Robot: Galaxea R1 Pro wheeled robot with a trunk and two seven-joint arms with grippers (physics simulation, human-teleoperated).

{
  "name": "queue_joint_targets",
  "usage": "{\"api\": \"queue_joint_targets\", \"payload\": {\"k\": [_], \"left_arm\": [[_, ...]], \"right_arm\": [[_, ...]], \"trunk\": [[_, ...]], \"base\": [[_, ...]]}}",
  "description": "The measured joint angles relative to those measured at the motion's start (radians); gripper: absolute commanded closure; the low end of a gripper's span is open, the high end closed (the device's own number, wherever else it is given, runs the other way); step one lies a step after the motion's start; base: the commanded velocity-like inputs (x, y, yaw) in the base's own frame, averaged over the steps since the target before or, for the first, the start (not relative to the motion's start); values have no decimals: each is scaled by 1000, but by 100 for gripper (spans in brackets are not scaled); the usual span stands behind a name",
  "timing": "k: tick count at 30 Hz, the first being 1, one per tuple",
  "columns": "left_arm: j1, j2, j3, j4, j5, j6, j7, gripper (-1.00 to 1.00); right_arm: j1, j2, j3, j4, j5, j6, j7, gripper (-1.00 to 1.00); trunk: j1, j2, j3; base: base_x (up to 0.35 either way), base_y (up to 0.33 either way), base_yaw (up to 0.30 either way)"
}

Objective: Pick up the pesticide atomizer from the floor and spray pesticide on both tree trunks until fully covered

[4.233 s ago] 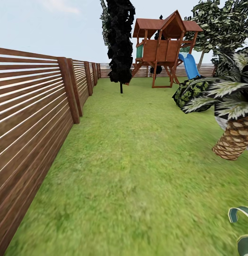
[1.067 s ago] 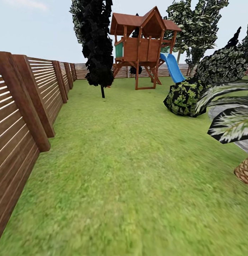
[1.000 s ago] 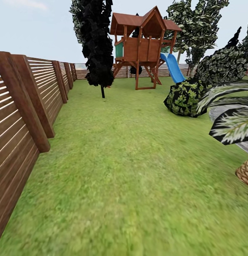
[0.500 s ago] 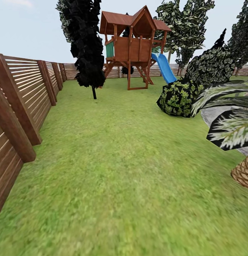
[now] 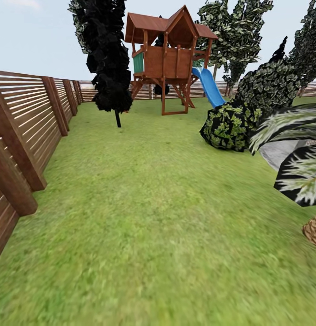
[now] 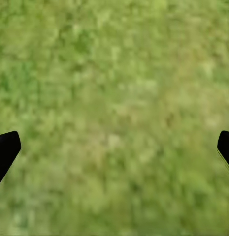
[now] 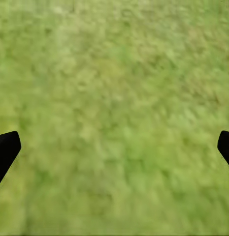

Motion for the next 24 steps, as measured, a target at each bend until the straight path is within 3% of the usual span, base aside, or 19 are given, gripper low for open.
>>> {"api": "queue_joint_targets", "payload": {"k": [24], "left_arm": [[0, 0, 0, 0, 0, 0, 0, -100]], "right_arm": [[0, 0, 0, 0, 0, 0, 0, -100]], "trunk": [[0, 0, 0]], "base": [[339, 0, 0]]}}
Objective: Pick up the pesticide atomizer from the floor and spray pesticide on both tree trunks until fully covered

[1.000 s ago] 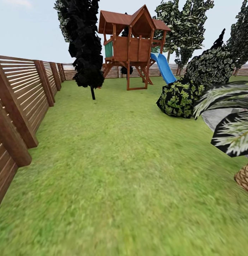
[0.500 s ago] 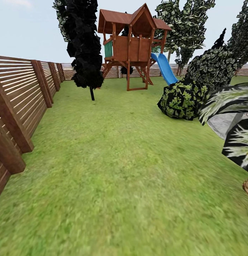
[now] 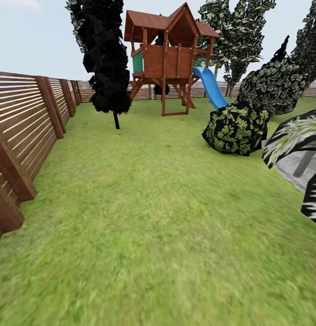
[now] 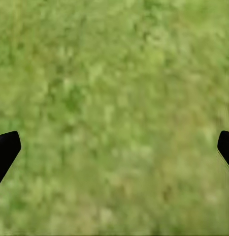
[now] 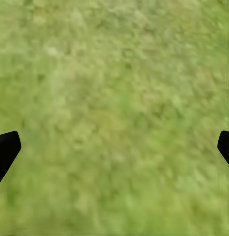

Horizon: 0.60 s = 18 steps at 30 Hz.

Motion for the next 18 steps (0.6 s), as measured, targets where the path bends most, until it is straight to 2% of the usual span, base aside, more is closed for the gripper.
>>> {"api": "queue_joint_targets", "payload": {"k": [18], "left_arm": [[0, 0, 0, 0, 0, 0, 0, -100]], "right_arm": [[0, 0, 0, 0, 0, 0, 0, -100]], "trunk": [[0, 0, 0]], "base": [[339, 0, 0]]}}
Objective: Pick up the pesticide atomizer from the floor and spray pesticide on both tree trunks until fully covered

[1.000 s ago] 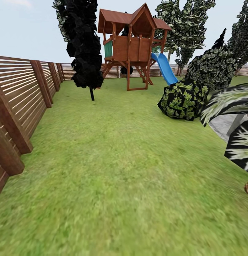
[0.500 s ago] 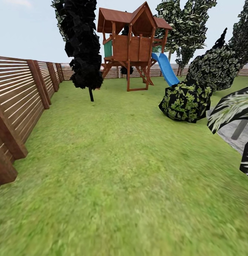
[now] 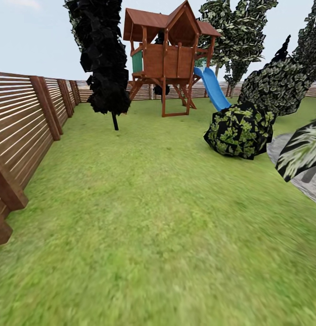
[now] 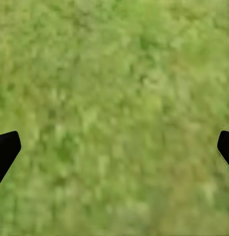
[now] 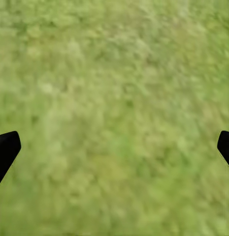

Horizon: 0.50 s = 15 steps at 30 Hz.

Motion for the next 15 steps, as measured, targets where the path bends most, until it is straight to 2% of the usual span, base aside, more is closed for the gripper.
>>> {"api": "queue_joint_targets", "payload": {"k": [15], "left_arm": [[0, 0, 0, 0, 0, 0, 0, -100]], "right_arm": [[0, 0, 0, 0, 0, 0, 0, -100]], "trunk": [[0, 0, 0]], "base": [[339, 0, 0]]}}
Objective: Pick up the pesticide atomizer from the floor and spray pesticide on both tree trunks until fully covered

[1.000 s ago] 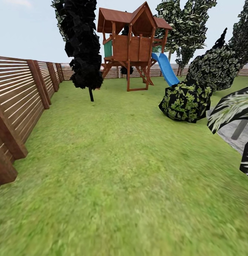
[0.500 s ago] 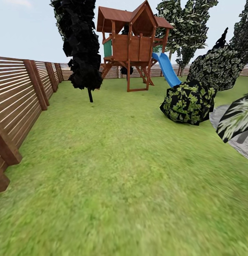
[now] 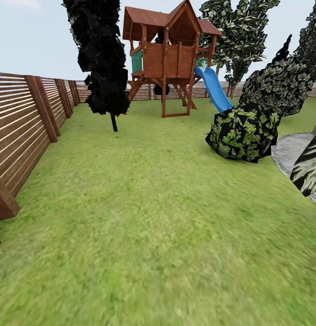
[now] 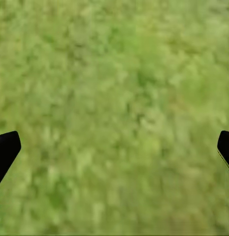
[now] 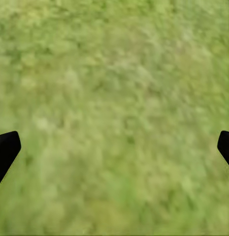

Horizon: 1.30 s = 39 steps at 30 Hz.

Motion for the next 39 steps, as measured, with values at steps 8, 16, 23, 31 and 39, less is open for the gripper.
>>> {"api": "queue_joint_targets", "payload": {"k": [8, 16, 23, 31, 39], "left_arm": [[0, 0, 0, 0, 0, 0, 0, -100], [0, 0, 0, 0, 0, 0, 0, -100], [0, 0, 0, 0, 0, 0, 0, -100], [0, 0, 0, 0, 0, 0, 0, -100], [0, 0, 0, 0, 0, 0, 0, -100]], "right_arm": [[0, 0, -1, 0, 0, 0, 0, -100], [0, 0, 0, 0, 0, 0, 0, -100], [0, 0, 0, 0, 0, 0, 0, -100], [0, 0, 0, 0, 0, 0, 0, -100], [0, 0, 0, 0, 0, 0, 0, -100]], "trunk": [[0, 0, 0], [0, 0, 0], [0, 0, 0], [0, 0, 0], [0, 0, 0]], "base": [[339, 0, -35], [339, 0, -245], [339, 0, -101], [339, 0, -4], [339, 0, 0]]}}
